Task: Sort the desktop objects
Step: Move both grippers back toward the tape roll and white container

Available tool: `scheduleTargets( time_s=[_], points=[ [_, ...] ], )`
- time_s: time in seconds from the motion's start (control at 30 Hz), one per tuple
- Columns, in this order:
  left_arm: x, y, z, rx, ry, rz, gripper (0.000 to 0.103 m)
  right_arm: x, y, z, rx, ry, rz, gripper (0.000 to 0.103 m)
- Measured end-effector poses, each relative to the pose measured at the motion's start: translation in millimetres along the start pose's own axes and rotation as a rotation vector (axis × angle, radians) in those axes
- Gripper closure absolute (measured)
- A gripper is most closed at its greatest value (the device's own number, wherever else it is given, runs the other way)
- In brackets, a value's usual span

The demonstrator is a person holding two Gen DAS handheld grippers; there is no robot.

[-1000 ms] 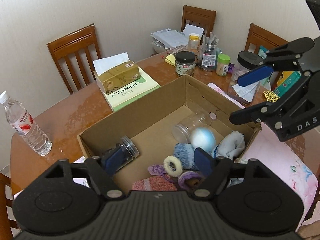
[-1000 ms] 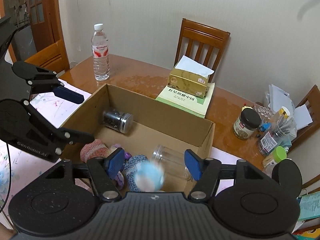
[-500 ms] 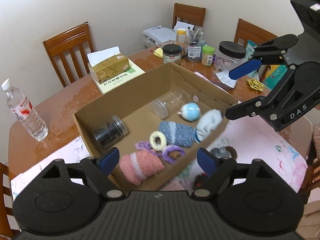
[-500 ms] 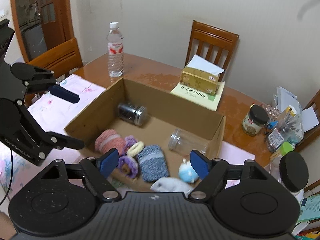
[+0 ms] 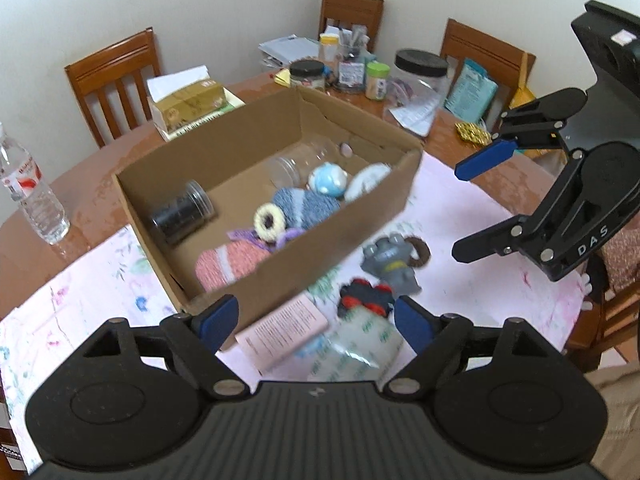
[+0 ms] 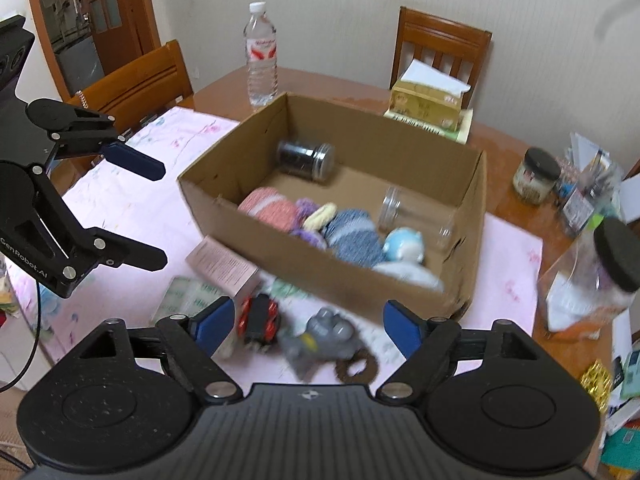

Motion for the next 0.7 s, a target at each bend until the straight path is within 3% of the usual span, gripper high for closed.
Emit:
scheduleTargets(
  time_s=[0.2, 0.33, 0.57, 0.7],
  points=[
    [6, 11, 21, 0.030, -0.025, 0.021, 0.018, 1, -11, 18, 0.038, -0.006, -0.005, 0.014],
    [12, 15, 31, 0.086, -0.015, -0.007, 0.018, 1, -15, 27, 0.078, -0.011, -0.011, 0.014],
    [25, 25, 44, 0.184, -0.016, 0.019, 0.018, -1, -24, 36, 0.102, -0.011, -0.007, 0.014],
    [30, 31, 47, 0.244, -0.001, 0.024, 0.024, -1, -30, 41, 0.093, -0.020, 0.005, 0.014]
  ],
)
Point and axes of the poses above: each gripper's, at about its wrist camera, not at the fingertips, and x roughly the way its jaws point, y to its right, z to its underside, the point moved 10 cm from there along x, roughly the way its jaws point, and after that the axes turned 11 degrees about -z, right-handed, at the moved point
